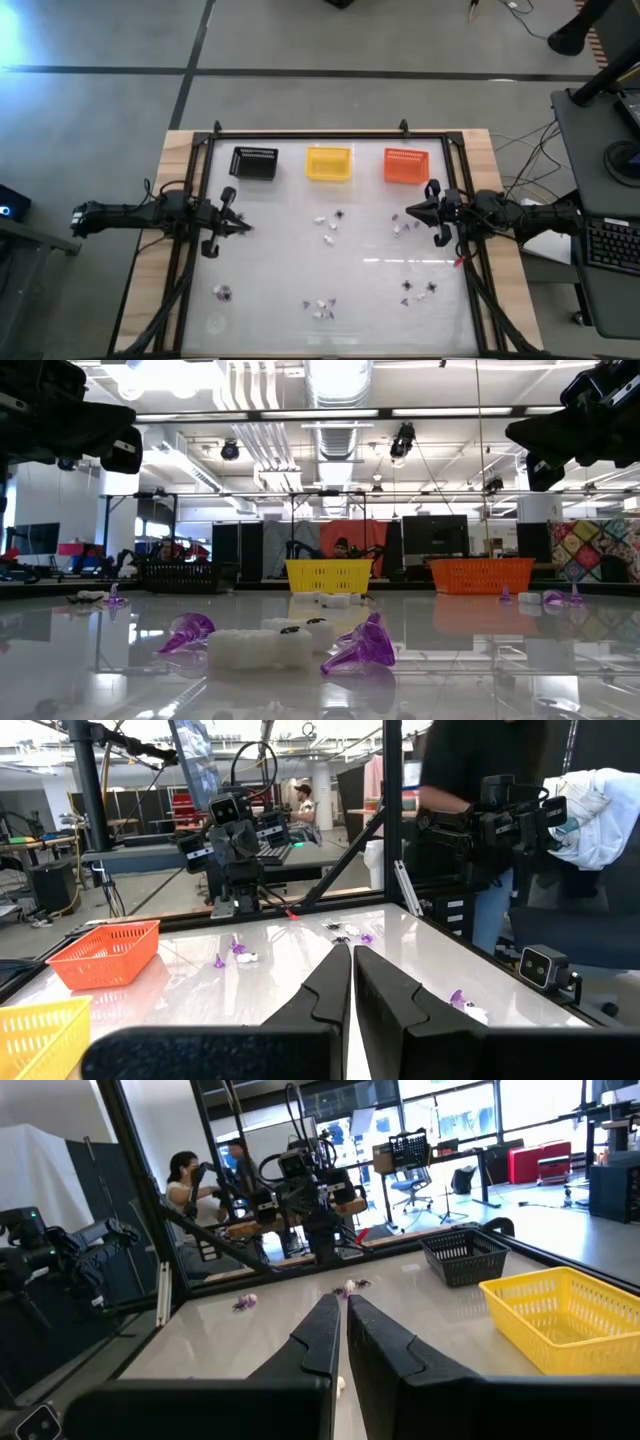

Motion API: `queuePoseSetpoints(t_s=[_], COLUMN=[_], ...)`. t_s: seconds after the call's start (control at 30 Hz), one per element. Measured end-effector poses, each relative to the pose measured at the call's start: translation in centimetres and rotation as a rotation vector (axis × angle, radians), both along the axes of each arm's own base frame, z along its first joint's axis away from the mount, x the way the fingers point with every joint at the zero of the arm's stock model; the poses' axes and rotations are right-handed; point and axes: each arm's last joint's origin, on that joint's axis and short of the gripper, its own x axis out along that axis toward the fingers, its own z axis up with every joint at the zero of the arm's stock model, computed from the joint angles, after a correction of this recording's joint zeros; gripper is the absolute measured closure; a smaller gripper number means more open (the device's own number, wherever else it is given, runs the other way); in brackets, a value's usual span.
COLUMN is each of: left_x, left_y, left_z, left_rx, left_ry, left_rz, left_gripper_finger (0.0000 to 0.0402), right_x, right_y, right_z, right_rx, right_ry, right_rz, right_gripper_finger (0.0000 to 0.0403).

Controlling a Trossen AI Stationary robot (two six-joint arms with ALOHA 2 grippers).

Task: Sort Halloween decoration

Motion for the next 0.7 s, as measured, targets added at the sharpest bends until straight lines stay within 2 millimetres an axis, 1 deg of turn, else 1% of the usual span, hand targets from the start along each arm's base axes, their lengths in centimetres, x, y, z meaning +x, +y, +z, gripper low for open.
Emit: queuePoseSetpoints(t_s=[0.33, 0.4, 0.47, 0.63, 0.7], left_x=[0.0, 0.0, 0.0, 0.0, 0.0], left_y=[0.0, 0.0, 0.0, 0.0, 0.0], left_z=[-0.01, 0.0, 0.0, 0.0, 0.0], left_rx=[0.0, 0.0, 0.0, 0.0, 0.0], left_ry=[0.0, 0.0, 0.0, 0.0, 0.0], left_rz=[0.0, 0.0, 0.0, 0.0, 0.0], left_gripper_finger=[0.0402, 0.0402, 0.0402, 0.0402, 0.0402], right_x=[0.0, 0.0, 0.0, 0.0, 0.0], right_y=[0.0, 0.0, 0.0, 0.0, -0.01], right_z=[0.0, 0.01, 0.01, 0.02, 0.01], right_rx=[0.0, -0.021, -0.115, -0.446, -0.547], right_ry=[0.0, 0.0, 0.0, 0.0, 0.0], right_rz=[0.0, -0.002, -0.01, -0.035, -0.043], right_gripper_finger=[0.0385, 0.0385, 0.0385, 0.0385, 0.0385])
